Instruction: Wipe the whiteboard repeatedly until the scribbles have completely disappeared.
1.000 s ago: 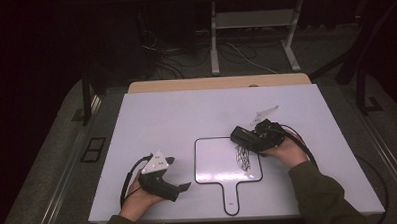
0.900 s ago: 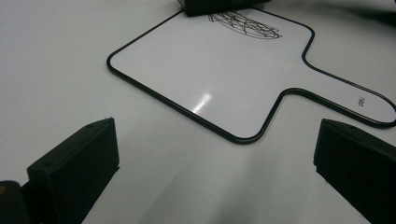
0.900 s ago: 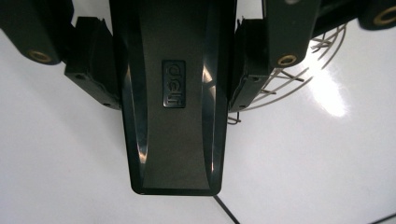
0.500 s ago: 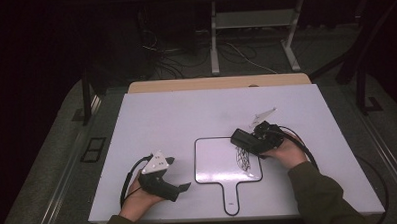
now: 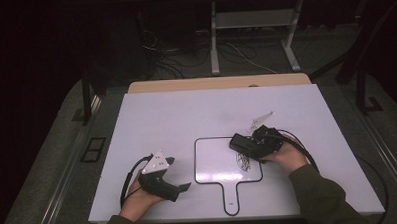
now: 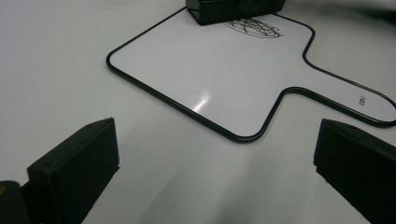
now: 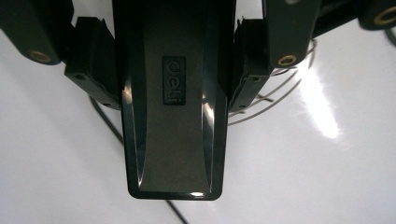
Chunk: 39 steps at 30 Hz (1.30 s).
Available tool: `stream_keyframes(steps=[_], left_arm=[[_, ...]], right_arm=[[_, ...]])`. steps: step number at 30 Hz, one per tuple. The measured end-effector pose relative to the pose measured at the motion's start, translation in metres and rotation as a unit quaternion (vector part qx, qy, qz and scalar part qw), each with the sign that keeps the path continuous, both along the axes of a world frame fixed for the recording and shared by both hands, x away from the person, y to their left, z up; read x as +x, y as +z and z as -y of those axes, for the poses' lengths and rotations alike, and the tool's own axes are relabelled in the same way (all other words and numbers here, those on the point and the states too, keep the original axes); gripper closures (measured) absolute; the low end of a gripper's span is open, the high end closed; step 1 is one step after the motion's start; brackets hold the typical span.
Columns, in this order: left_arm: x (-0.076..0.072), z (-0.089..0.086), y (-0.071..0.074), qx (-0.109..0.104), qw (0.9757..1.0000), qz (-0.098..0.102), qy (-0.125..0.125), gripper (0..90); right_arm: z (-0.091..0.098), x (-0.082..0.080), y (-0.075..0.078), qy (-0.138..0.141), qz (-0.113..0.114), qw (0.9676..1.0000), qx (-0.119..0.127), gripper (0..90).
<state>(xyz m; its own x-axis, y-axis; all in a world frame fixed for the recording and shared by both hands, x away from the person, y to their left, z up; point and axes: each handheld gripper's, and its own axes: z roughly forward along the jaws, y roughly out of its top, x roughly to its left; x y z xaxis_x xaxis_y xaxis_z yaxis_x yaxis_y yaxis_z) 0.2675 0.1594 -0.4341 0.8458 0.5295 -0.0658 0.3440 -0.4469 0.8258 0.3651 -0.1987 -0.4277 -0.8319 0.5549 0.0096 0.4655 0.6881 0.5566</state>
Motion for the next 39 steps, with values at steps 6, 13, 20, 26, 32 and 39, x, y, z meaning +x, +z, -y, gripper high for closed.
stream_keyframes(steps=[6, 13, 20, 26, 32, 39], left_arm=[[0.000, 0.001, 0.000, -0.001, 1.0000, 0.000, 0.000, 0.0], [0.000, 0.000, 0.001, 0.000, 1.0000, 0.001, 0.000, 0.0], [0.000, 0.000, 0.001, 0.001, 1.0000, 0.002, 0.000, 0.0], [-0.001, 0.001, 0.001, 0.001, 1.0000, 0.002, 0.001, 0.0], [0.000, 0.001, 0.001, 0.002, 1.0000, 0.001, 0.000, 0.0], [0.000, 0.001, 0.000, 0.003, 1.0000, 0.001, 0.000, 0.0]], right_arm=[[-0.006, -0.010, 0.001, 0.019, 0.002, 0.9998, -0.008, 38.8], [-0.014, -0.023, 0.002, 0.042, 0.000, 0.9991, -0.012, 38.8], [-0.022, -0.034, 0.002, 0.065, -0.004, 0.9978, -0.013, 38.8], [-0.021, -0.031, 0.002, 0.066, -0.002, 0.9977, -0.014, 38.8], [-0.017, -0.019, 0.002, 0.044, -0.002, 0.9989, -0.013, 38.8], [-0.012, -0.003, 0.001, 0.020, 0.000, 0.9998, -0.007, 38.8]])
